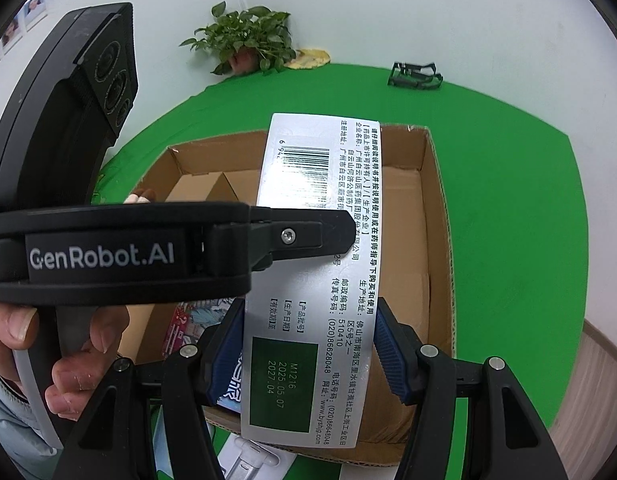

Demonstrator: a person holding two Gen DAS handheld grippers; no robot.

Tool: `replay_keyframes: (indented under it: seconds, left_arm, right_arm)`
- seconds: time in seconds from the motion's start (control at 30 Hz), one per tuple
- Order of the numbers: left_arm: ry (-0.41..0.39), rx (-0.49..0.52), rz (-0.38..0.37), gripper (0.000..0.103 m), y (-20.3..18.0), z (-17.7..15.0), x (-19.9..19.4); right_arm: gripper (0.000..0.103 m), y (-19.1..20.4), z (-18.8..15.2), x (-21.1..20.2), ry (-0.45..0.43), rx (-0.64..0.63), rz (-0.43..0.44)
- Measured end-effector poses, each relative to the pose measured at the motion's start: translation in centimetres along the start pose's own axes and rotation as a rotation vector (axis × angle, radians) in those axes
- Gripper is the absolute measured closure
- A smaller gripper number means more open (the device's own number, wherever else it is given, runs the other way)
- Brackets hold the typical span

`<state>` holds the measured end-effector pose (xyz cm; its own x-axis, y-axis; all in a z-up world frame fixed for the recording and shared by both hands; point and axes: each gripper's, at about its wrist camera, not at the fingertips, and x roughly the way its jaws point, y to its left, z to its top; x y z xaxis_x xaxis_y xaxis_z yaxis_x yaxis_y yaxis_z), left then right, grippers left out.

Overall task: Organize objects
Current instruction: 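Carry the medicine box over the open box beside the game box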

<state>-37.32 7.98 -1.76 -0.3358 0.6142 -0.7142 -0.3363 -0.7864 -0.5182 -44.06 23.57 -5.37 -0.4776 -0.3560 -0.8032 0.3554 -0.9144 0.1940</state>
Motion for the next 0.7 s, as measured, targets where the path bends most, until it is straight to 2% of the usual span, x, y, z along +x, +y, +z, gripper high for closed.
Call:
replay_keyframes:
  seconds: [0.33,0.53,0.7]
  left_arm:
    - [0.067,-0.041,0.020,0.051,1.3,-0.5,2.2]
    - [0.099,-0.068,0.040,0.050,2.2,-0.9,2.8]
    - [0.131,-0.068,0.071,0.049,2.6,-1.2,3.1]
  right_arm:
    - [0.044,-2.3,-1.0,2.7,0.077,0.047,0.039]
    - [0.044,-2.8,-0.4,4.7,0.115,0.059,0.058]
    - [0.045,-2.3,-1.8,5.0,0.148,0.061,0.063]
